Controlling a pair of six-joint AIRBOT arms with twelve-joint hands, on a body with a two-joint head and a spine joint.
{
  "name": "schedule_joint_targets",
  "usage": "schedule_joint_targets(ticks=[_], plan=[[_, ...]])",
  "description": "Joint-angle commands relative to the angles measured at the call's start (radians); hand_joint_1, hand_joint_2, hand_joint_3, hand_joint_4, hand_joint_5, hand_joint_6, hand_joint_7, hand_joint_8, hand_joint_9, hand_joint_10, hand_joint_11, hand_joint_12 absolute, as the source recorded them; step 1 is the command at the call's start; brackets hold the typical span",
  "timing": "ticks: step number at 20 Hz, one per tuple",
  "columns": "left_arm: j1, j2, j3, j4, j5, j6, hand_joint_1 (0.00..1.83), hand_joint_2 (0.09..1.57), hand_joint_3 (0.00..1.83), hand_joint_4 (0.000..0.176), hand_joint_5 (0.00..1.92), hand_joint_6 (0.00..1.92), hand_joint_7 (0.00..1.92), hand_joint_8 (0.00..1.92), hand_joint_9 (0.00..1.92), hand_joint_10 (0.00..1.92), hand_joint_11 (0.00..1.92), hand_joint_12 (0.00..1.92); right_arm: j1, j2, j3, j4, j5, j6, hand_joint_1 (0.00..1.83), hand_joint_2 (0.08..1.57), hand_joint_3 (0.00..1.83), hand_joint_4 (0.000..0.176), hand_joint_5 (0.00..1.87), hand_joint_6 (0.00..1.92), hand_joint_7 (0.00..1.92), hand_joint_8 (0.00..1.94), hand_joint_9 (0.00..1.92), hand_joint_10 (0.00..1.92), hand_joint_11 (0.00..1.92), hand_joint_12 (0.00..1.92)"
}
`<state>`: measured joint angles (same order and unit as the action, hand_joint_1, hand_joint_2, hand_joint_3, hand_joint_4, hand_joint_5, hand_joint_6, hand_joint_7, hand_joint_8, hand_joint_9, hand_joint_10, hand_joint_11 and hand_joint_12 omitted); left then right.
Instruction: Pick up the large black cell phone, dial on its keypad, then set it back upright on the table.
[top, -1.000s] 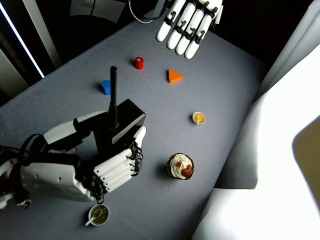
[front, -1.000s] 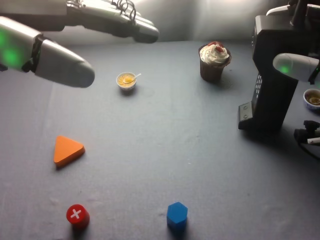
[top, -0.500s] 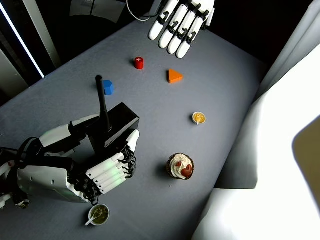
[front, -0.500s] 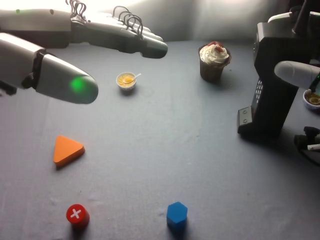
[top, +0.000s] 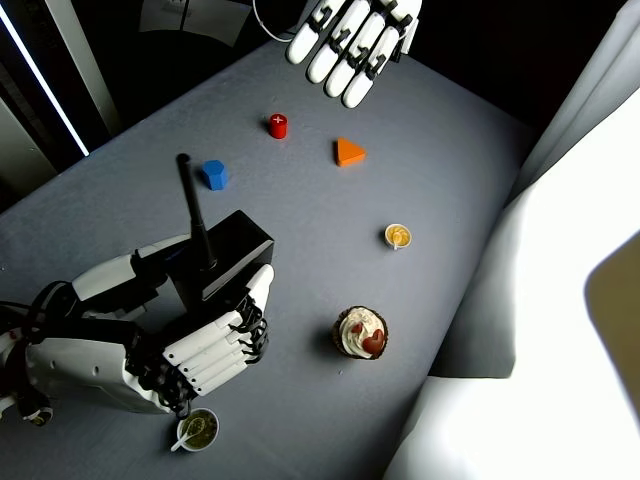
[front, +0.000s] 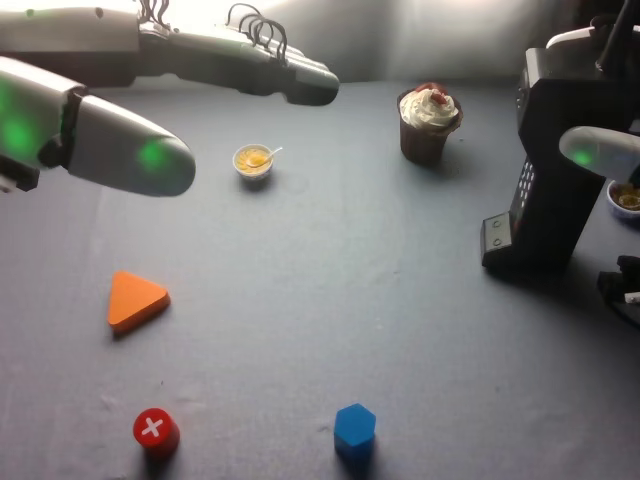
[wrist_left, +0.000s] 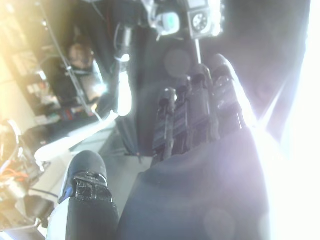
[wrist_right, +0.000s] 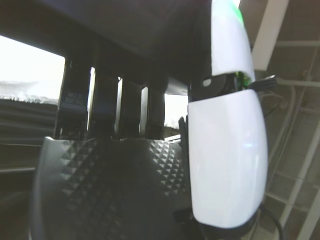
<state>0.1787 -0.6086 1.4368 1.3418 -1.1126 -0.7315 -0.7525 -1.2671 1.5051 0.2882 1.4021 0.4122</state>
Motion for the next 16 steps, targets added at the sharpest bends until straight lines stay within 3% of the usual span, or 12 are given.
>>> schedule_joint_targets(ticks=[1, 6, 11, 12, 15, 16], plan=[[-0.029, 0.003, 0.005, -0.117, -0.026, -0.009, 0.0, 1.17, 0.0, 0.023, 0.16, 0.0, 0.15, 0.0, 0.13, 0.01, 0.0, 0.22, -0.001, 0.011, 0.007, 0.015, 0.129, 0.015, 1.37, 1.13, 0.0, 0.0, 0.89, 0.94, 0.88, 1.1, 0.96, 1.27, 0.93, 1.28], [-0.03, -0.005, 0.039, -0.156, 0.026, -0.028, 0.0, 1.17, 0.0, 0.024, 0.17, 0.0, 0.16, 0.0, 0.14, 0.0, 0.0, 0.27, -0.001, 0.01, 0.007, 0.003, 0.13, 0.015, 1.37, 1.13, 0.0, 0.0, 0.88, 0.99, 0.92, 1.0, 0.98, 1.26, 0.94, 1.24], [-0.03, -0.01, 0.034, -0.181, 0.117, -0.105, 0.0, 1.17, 0.0, 0.026, 0.15, 0.0, 0.16, 0.0, 0.14, 0.0, 0.0, 0.24, -0.003, 0.015, 0.011, -0.005, 0.13, 0.014, 1.37, 1.13, 0.0, 0.0, 0.91, 0.97, 0.89, 1.06, 0.96, 1.22, 0.89, 1.17], [-0.03, -0.01, 0.031, -0.18, 0.139, -0.132, 0.0, 1.17, 0.0, 0.025, 0.16, 0.0, 0.16, 0.0, 0.14, 0.0, 0.0, 0.24, -0.003, 0.017, 0.012, -0.006, 0.132, 0.014, 1.46, 1.12, 0.0, 0.0, 0.89, 0.93, 0.87, 1.03, 0.96, 1.1, 0.87, 1.48], [-0.03, -0.008, 0.031, -0.165, 0.208, -0.242, 0.0, 1.17, 0.0, 0.027, 0.17, 0.0, 0.16, 0.0, 0.14, 0.0, 0.0, 0.2, -0.003, 0.021, 0.014, -0.006, 0.135, 0.014, 1.49, 1.11, 0.0, 0.0, 0.91, 0.92, 0.9, 1.0, 0.98, 1.02, 0.8, 1.58], [-0.03, -0.007, 0.031, -0.149, 0.227, -0.281, 0.0, 1.17, 0.0, 0.028, 0.17, 0.0, 0.16, 0.0, 0.14, 0.0, 0.0, 0.2, -0.004, 0.021, 0.015, -0.006, 0.135, 0.014, 1.39, 1.14, 0.01, 0.0, 0.84, 1.08, 0.87, 1.09, 0.93, 1.19, 0.74, 1.26]])
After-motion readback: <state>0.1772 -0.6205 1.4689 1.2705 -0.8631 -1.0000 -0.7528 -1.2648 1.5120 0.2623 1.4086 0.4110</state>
